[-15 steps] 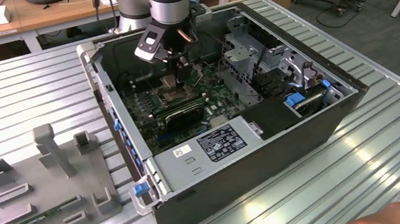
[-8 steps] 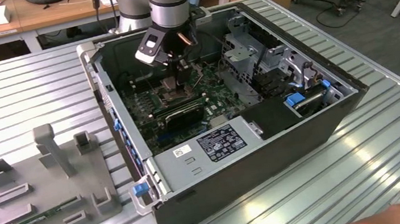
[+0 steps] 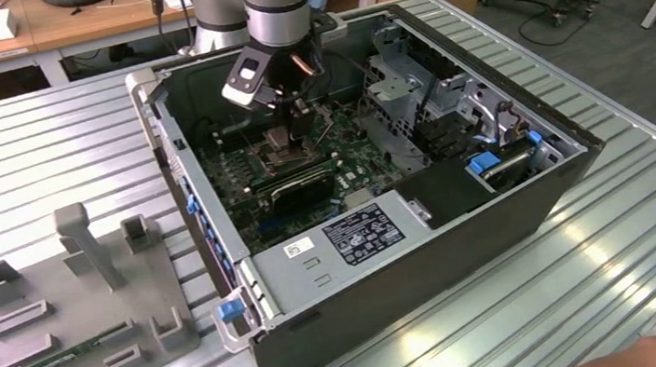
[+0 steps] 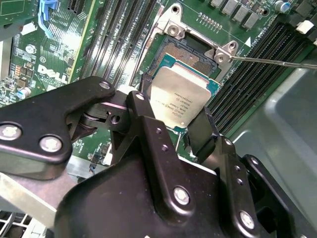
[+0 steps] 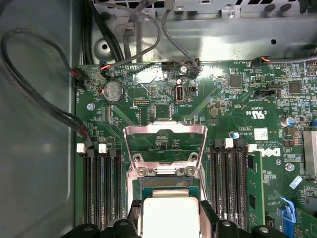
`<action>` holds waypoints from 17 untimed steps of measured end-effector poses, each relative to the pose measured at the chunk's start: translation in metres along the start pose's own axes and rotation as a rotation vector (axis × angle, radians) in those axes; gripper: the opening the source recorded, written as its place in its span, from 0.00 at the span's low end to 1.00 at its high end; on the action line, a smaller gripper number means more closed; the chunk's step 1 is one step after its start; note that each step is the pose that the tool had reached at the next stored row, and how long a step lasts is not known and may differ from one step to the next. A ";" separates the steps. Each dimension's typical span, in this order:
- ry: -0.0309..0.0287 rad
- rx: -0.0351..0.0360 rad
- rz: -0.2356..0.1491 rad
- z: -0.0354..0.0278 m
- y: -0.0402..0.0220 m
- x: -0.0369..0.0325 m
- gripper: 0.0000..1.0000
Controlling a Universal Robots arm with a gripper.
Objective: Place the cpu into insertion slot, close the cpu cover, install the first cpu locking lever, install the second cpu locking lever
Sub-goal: 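Place the cpu into insertion slot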
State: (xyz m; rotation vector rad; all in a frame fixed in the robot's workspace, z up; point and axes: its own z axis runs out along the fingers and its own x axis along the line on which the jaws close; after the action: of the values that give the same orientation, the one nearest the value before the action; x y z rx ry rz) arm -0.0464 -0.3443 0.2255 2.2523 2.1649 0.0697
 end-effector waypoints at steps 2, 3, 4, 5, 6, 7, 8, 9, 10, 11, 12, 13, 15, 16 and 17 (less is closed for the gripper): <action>0.0006 -0.0010 0.000 0.0009 0.0000 0.0001 0.54; 0.0005 -0.0017 -0.001 0.0017 0.0000 0.0000 0.54; 0.0003 -0.0021 -0.001 0.0026 -0.0001 0.0000 0.54; 0.0004 -0.0026 -0.002 0.0037 -0.0001 -0.0001 0.54; 0.0003 -0.0028 -0.003 0.0048 -0.0002 -0.0001 0.54; 0.0004 -0.0030 -0.004 0.0059 -0.0002 -0.0001 0.54; 0.0004 -0.0033 -0.005 0.0070 -0.0003 -0.0001 0.54; 0.0005 -0.0038 -0.007 0.0081 -0.0004 -0.0002 0.54; 0.0008 -0.0046 -0.009 0.0092 -0.0004 -0.0002 0.54; 0.0009 -0.0053 -0.012 0.0099 -0.0004 -0.0002 0.54; 0.0011 -0.0062 -0.016 0.0107 -0.0005 -0.0002 0.54; 0.0012 -0.0073 -0.019 0.0113 -0.0006 -0.0002 0.54; 0.0016 -0.0096 -0.025 0.0125 -0.0010 -0.0003 0.54; 0.0016 -0.0102 -0.026 0.0129 -0.0018 -0.0004 0.54; 0.0016 -0.0104 -0.027 0.0132 -0.0025 -0.0004 0.54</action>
State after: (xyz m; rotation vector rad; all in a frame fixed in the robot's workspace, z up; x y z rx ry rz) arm -0.0483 -0.3443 0.2122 2.2176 2.1900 0.0823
